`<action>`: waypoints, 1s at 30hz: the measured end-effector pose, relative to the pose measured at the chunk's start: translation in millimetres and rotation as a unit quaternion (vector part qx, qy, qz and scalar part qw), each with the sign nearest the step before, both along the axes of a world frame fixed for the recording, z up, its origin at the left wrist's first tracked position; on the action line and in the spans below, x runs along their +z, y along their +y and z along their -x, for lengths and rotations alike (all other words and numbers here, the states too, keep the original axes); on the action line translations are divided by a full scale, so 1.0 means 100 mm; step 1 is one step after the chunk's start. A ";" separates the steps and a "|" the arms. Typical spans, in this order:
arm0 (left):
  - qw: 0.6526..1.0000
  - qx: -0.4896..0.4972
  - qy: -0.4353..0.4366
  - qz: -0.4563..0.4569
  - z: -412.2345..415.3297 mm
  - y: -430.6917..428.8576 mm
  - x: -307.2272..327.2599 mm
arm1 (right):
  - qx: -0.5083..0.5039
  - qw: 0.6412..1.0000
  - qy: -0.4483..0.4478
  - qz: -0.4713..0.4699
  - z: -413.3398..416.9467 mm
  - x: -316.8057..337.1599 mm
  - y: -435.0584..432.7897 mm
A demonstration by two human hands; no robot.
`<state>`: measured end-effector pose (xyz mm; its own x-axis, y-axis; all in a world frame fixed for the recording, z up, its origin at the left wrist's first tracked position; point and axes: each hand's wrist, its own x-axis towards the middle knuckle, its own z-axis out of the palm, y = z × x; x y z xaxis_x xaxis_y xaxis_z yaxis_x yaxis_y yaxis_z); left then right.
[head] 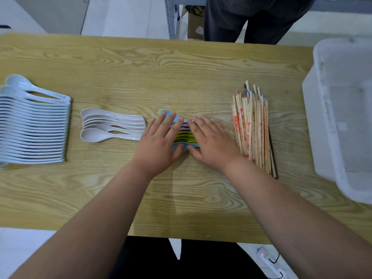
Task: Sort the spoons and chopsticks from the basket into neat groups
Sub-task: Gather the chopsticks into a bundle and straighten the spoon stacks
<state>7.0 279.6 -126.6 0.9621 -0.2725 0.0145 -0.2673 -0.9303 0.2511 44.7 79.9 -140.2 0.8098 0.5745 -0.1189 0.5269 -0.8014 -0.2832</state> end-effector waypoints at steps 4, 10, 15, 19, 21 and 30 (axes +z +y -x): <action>1.000 -0.001 0.005 0.014 0.03 0.20 0.02 | -0.007 1.000 -0.011 -0.007 0.04 0.05 0.17; 0.999 -0.018 0.002 0.045 0.09 0.70 0.05 | -0.019 0.998 -0.048 -0.022 0.06 0.08 0.56; 0.998 -0.033 0.015 0.045 0.16 1.11 0.07 | -0.028 0.995 -0.084 -0.048 0.10 0.11 0.85; 0.999 -0.023 -0.035 0.031 0.15 1.47 0.05 | 0.005 0.990 -0.118 -0.074 0.16 0.12 1.18; 0.999 -0.004 -0.027 0.020 0.07 1.68 0.03 | 0.017 0.990 -0.115 -0.081 0.16 0.11 1.40; 0.999 -0.012 0.022 0.047 -0.28 2.24 -0.17 | -0.015 0.999 -0.029 -0.034 -0.06 -0.21 2.07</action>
<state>35.0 503.7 -143.8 0.9554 -0.2954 -0.0018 -0.2762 -0.8953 0.3495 50.9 287.1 -161.3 0.8308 0.5556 -0.0332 0.5205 -0.7967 -0.3072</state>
